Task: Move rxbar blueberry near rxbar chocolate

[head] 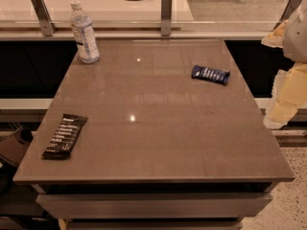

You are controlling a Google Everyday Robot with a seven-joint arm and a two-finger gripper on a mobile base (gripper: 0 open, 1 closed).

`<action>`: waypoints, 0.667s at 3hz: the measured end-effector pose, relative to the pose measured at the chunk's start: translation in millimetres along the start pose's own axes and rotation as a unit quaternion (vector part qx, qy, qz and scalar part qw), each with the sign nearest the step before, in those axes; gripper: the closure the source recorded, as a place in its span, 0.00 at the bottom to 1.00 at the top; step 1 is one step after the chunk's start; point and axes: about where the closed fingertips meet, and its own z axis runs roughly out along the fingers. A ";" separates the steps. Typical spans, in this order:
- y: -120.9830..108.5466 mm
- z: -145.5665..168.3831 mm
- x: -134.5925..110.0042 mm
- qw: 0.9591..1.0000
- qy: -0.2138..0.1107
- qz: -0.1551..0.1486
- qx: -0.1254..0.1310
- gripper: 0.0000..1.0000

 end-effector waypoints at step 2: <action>-23.2 -0.5 6.5 1.000 -0.027 0.013 0.010 0.00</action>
Offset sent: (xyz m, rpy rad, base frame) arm 0.0570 -0.0378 0.0114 0.1526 -0.0652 -0.0391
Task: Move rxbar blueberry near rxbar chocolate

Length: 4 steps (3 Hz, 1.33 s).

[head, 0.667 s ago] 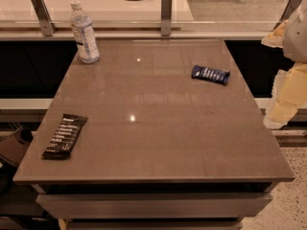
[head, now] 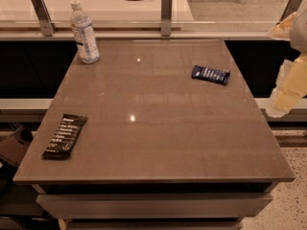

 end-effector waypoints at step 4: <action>-133.5 62.8 47.2 0.977 -0.174 0.116 0.033 0.00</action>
Offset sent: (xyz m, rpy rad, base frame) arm 0.1045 -0.0689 0.0150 0.2805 -0.1179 -0.0493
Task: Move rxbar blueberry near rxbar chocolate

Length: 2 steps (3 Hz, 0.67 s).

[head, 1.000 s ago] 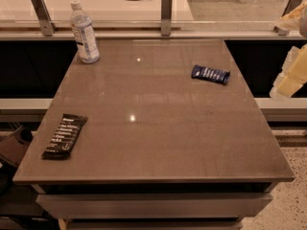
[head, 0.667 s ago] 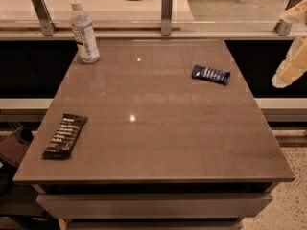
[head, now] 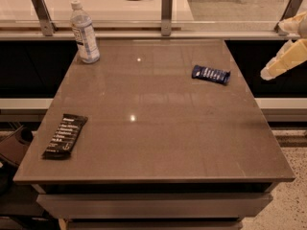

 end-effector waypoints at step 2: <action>-33.1 54.5 20.7 0.997 -0.070 0.040 -0.018 0.00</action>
Offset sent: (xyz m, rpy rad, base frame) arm 0.0751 -0.0148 -0.0636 0.2528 -0.0157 0.0054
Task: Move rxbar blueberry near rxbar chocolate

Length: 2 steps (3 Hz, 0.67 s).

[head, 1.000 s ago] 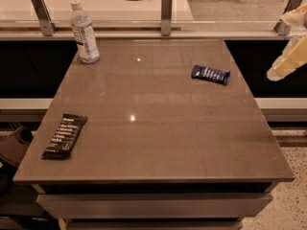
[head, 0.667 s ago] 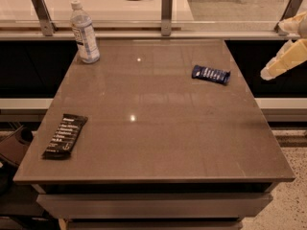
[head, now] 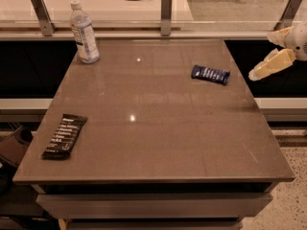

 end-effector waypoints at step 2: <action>-4.1 20.9 4.4 1.000 -0.016 0.007 -0.015 0.00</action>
Offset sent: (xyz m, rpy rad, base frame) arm 0.0098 0.0052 -0.0117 0.0325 0.0057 0.0142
